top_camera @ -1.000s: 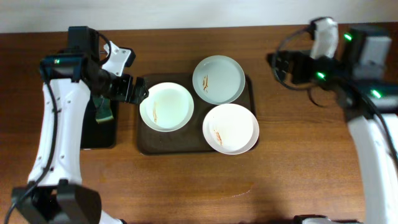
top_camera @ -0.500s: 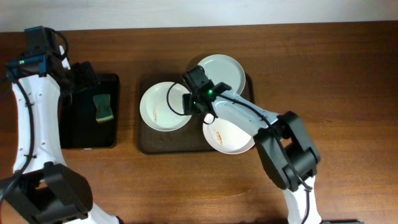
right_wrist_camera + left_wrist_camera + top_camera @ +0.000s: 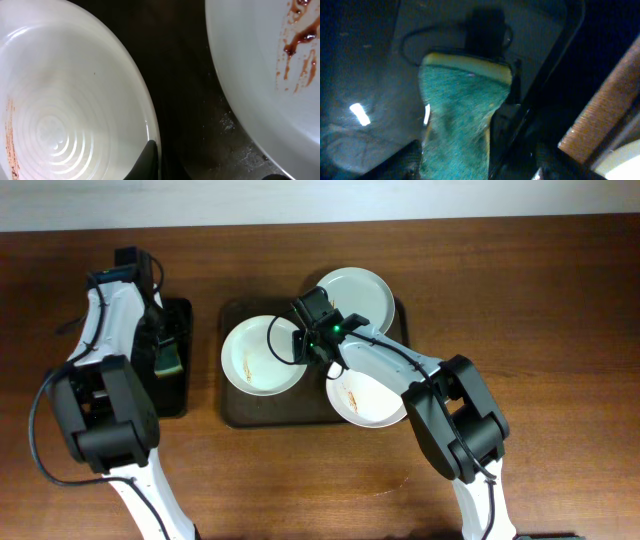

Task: Clean dirty plates on tray and stack at the side
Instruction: 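Scrub the left white plate with the sponge while the right gripper holds it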

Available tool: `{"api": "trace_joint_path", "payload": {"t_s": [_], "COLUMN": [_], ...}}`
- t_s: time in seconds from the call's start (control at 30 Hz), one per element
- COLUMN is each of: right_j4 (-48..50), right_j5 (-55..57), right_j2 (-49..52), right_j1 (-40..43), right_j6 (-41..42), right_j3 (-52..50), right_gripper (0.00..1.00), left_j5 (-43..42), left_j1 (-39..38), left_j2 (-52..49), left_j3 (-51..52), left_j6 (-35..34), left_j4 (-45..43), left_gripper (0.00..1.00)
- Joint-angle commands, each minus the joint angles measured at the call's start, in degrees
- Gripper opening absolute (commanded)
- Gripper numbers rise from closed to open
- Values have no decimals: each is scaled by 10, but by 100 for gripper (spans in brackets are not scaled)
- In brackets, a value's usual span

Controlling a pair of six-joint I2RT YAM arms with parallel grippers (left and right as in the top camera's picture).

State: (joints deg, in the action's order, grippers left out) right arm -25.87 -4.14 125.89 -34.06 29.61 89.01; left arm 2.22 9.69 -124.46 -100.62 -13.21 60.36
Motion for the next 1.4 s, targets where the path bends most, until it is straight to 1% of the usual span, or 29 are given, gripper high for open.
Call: {"api": "trace_joint_path", "payload": {"t_s": [0.0,0.07,0.17,0.2,0.23,0.27,0.3,0.37,0.4,0.43,0.47,0.5,0.6,0.63,0.67,0.77,0.87,0.9,0.93,0.97,1.0,1.07,1.13,1.23,1.3,1.33,1.37], "right_j4": [-8,-9,-9,-9,-9,-9,-9,-9,-9,-9,-9,-9,-9,-9,-9,-9,-9,-9,-9,-9,-9,-9,-9,-8,-9,-9,-9], "right_j5": [-3,-1,3,3,3,3,3,3,3,3,3,3,3,3,3,3,-1,-6,-15,-30,-32,-38,-45,-45,-45,-45,-45], "right_j2": [18,18,18,18,18,18,18,18,18,18,18,18,18,18,18,18,18,18,18,18,18,18,18,18,18,18,18], "right_j1": [-1,-1,-1,-1,-1,-1,-1,-1,-1,-1,-1,-1,-1,-1,-1,0,0,0,0,1,1,1,1,1,1,1,1], "right_j6": [-7,-7,-6,-6,-6,-6,-6,-6,-6,-6,-6,-6,-6,-6,-6,-6,-6,-6,-6,-6,-7,-7,-8,-8,-8,-8,-8], "right_j3": [2,2,2,2,2,2,2,2,2,2,2,2,2,2,2,2,2,2,2,2,2,2,2,2,2,2,2], "right_gripper": [4,4,4,4,4,4,4,4,4,4,4,4,4,4,4,4,4,4,4,4,4,4,4,4,4,4,5], "left_j5": [20,50,67,69,69,69,68,68,68,68,65,57,57,56,56,56,45,-17,-47,-95,-118,-119,-119,-118,-93,-88,-90], "left_j1": [-17,-17,-16,-16,-16,-16,-16,-16,-16,-16,-16,-17,-17,-18,-18,-18,-30,-44,-54,-75,-93,-130,-157,-174,-174,-174,-175], "left_j2": [-31,-41,-42,-42,-43,-45,-52,-72,-72,-72,-72,-69,-27,-12,16,32,32,32,32,32,30,28,26,26,26,26,26], "left_j3": [-6,-6,-6,-6,-6,-6,-6,-6,-6,-6,-6,-18,-101,-122,-144,-143,-144,-143,-141,-136,-128,-84,-17,73,134,145,146], "left_j6": [-1,-26,-27,-26,-26,-26,-26,-26,-26,-26,-14,13,43,55,78,98,105,121,120,120,111,66,29,-1,-23,-22,-22], "left_j4": [-11,-14,-14,-14,-14,-14,-14,-12,-12,-12,-8,14,97,112,138,177,182,178,170,147,130,83,45,-23,-72,-66,-41], "left_gripper": [56,56,55,53,42,28,23,21,10,1,1,1,1,1,1,1,1,1,1,1,1,1,1,1,1,1,1]}}
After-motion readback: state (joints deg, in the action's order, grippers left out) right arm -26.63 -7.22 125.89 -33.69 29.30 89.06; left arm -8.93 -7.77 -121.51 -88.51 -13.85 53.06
